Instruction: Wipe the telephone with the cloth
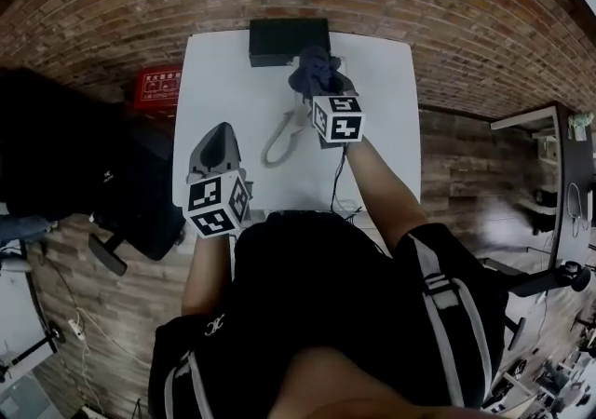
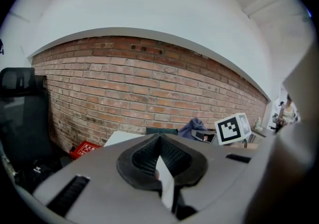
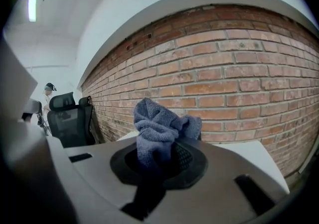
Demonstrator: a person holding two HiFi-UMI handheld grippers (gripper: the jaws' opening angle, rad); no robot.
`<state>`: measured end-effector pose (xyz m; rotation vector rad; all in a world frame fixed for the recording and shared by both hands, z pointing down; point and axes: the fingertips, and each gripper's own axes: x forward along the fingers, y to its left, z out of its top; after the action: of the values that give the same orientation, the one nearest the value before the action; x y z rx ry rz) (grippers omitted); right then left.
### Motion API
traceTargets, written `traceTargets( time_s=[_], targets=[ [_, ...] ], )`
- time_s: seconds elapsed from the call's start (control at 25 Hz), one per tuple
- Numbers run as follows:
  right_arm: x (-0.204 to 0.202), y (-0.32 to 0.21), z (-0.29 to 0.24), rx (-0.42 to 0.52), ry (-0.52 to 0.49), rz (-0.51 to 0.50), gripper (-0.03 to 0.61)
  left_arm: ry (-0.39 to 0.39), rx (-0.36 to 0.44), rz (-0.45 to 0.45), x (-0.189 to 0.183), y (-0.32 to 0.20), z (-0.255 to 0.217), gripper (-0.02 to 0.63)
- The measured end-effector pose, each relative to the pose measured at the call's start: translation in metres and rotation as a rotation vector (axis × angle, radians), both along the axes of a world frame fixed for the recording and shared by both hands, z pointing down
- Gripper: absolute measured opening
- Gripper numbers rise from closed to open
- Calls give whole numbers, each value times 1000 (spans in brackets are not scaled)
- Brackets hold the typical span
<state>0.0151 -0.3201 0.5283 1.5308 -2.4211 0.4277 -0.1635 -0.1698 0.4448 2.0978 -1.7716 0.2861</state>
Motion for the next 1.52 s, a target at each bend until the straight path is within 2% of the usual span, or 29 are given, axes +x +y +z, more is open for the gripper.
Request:
traceTargets(
  time_s=[0.4, 0.8, 1.04, 1.2, 1.52],
  targets=[
    [-13, -37, 61, -120, 71, -40, 28, -16, -27, -119, -23, -4, 9, -3],
    [-12, -67, 113, -250, 188, -51, 28, -8, -56, -182, -32, -27, 21, -3],
    [-19, -77, 117, -196, 298, -103, 29, 9, -92, -166, -28, -47, 36, -3],
    [-20, -78, 118, -190, 269, -75, 28, 11, -95, -135, -17, -59, 39, -3],
    [-17, -74, 118, -194, 284, -73, 28, -2, -84, -99, -11, -62, 32, -3]
  ],
)
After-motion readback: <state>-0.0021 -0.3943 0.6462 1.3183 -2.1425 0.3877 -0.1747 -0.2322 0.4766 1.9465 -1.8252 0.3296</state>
